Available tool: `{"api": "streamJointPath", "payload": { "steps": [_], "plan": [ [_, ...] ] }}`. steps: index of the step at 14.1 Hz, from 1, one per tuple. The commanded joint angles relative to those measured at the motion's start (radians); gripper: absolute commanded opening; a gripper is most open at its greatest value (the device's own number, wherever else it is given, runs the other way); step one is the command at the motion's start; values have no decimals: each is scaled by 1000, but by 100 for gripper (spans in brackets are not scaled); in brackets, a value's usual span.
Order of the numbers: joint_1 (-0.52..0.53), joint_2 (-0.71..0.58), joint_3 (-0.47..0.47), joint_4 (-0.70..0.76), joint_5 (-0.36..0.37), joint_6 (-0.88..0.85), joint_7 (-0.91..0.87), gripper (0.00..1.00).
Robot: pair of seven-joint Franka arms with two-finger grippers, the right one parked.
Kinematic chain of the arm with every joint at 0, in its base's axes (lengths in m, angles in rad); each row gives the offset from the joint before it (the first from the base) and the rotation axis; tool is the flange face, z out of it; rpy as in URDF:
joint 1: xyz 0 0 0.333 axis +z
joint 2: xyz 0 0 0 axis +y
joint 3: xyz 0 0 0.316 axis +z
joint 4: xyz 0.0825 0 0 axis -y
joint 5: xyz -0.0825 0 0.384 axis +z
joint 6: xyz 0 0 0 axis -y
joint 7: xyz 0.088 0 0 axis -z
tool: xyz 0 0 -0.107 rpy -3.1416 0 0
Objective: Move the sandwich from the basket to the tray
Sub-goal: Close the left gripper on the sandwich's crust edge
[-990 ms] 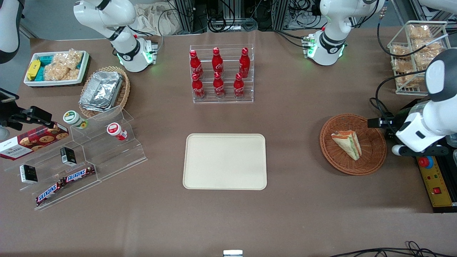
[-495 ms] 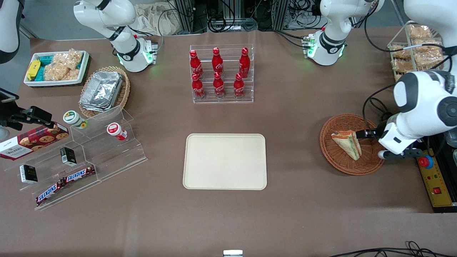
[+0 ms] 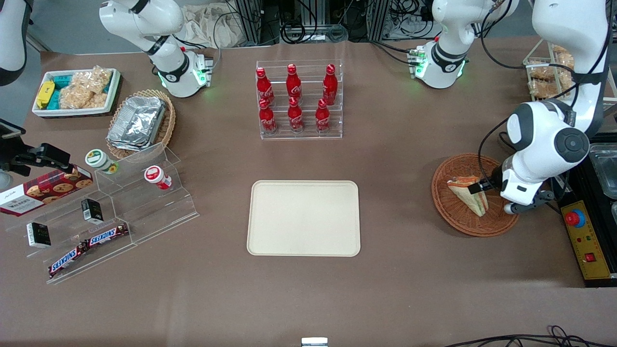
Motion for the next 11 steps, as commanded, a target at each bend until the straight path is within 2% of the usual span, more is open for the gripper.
{"api": "streamJointPath", "payload": {
  "steps": [1, 7, 10, 11],
  "plan": [
    [11, 20, -4, -8, -2, 35, -92, 99],
    [28, 104, -5, -26, -8, 134, -154, 98],
    [19, 110, -11, -22, -5, 136, -180, 93],
    [13, 110, -13, -20, -5, 135, -201, 85]
  ]
}}
